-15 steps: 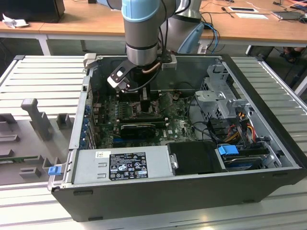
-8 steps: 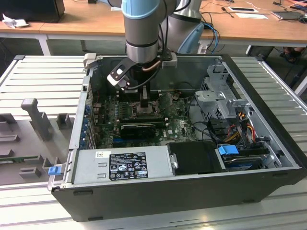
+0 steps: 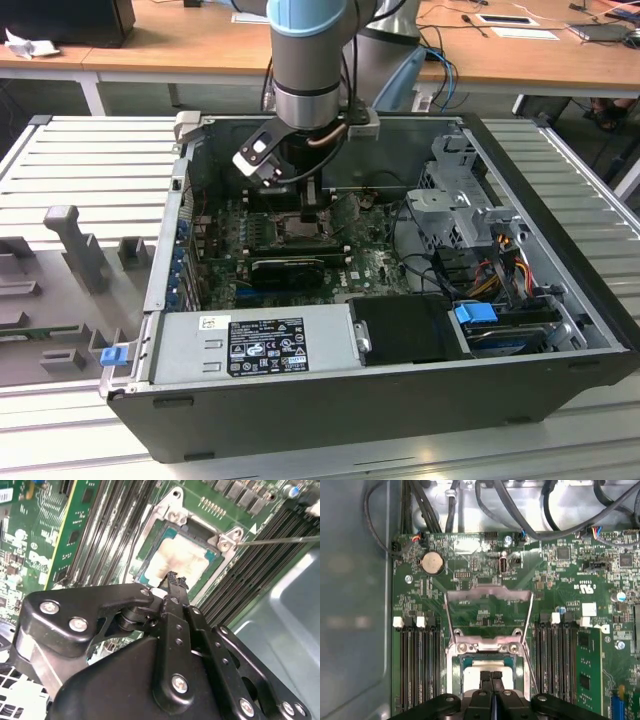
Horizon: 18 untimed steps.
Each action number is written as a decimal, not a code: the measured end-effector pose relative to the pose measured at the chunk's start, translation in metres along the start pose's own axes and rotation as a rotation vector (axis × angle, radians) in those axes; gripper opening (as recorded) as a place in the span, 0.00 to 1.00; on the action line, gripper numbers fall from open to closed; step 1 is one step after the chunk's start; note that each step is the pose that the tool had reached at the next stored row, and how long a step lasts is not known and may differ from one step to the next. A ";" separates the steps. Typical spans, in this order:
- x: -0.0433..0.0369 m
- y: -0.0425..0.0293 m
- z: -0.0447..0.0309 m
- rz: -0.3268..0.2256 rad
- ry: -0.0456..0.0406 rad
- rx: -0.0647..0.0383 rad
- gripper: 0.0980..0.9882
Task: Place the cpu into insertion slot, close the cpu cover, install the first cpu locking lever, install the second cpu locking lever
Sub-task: 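Close the cpu cover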
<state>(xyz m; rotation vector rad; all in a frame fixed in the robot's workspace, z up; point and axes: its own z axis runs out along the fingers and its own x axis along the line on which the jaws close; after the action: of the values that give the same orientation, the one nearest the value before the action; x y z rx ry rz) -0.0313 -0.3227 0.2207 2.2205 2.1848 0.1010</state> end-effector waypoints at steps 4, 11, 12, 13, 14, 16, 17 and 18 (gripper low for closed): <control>-0.0003 0.0028 0.0003 0.001 0.0101 0.000 0.01; 0.0002 0.0037 -0.0140 0.001 0.0104 0.000 0.01; 0.0004 0.0039 -0.0171 0.001 0.0103 0.001 0.01; 0.0005 0.0041 -0.0203 0.001 0.0103 0.001 0.01; 0.0006 0.0046 -0.0213 0.001 0.0106 0.000 0.01; 0.0006 0.0112 -0.0210 0.001 0.0103 0.001 0.01; 0.0006 0.0126 -0.0209 0.001 0.0103 0.001 0.01; 0.0007 0.0141 -0.0210 0.001 0.0102 0.001 0.01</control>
<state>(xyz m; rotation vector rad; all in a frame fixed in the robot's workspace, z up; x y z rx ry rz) -0.0185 -0.3229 0.2426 2.2259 2.1896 0.1120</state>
